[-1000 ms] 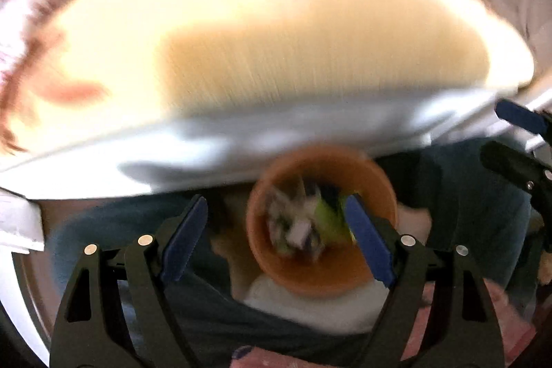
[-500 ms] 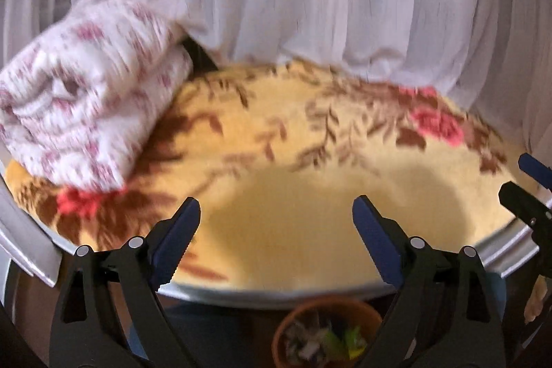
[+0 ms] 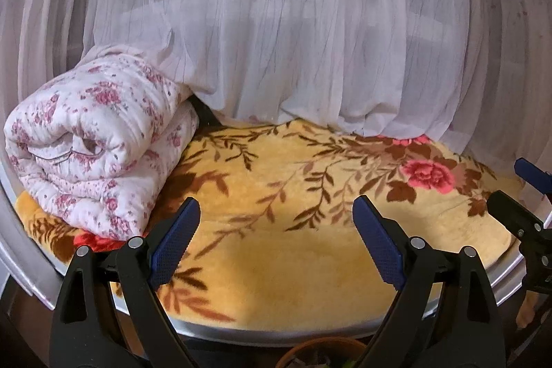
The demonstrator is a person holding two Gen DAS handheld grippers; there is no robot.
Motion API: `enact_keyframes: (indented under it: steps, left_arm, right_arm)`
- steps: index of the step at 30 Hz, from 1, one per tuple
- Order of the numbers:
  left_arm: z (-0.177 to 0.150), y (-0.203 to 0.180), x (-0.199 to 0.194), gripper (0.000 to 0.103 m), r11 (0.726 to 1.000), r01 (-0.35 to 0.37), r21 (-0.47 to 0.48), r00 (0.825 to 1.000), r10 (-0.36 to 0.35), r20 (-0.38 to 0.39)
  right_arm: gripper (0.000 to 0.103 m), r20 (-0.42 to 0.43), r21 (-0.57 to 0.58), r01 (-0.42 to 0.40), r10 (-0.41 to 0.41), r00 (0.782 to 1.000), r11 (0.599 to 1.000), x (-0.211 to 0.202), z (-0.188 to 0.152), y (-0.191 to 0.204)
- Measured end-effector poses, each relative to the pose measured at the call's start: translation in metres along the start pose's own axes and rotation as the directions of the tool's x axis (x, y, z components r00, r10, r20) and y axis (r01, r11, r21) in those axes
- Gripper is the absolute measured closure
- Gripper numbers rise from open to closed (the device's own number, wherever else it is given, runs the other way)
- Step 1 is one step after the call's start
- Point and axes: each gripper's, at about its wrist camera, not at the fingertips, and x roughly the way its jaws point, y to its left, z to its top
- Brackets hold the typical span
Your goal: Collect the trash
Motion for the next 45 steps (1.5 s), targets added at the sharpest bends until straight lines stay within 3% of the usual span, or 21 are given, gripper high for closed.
enact_keyframes:
  steps: [21, 45]
  left_arm:
    - [0.018, -0.003, -0.026, 0.015, 1.000, 0.008, -0.008, 0.996, -0.007, 0.087]
    - [0.020, -0.006, -0.029, 0.015, 1.000, 0.002, -0.001, 0.995, -0.002, 0.098]
  right_arm:
    - [0.006, 0.042, 0.009, 0.008, -0.008, 0.999, 1.000, -0.013, 0.008, -0.001]
    - [0.006, 0.043, 0.014, 0.011, -0.011, 0.999, 1.000, -0.014, 0.008, -0.003]
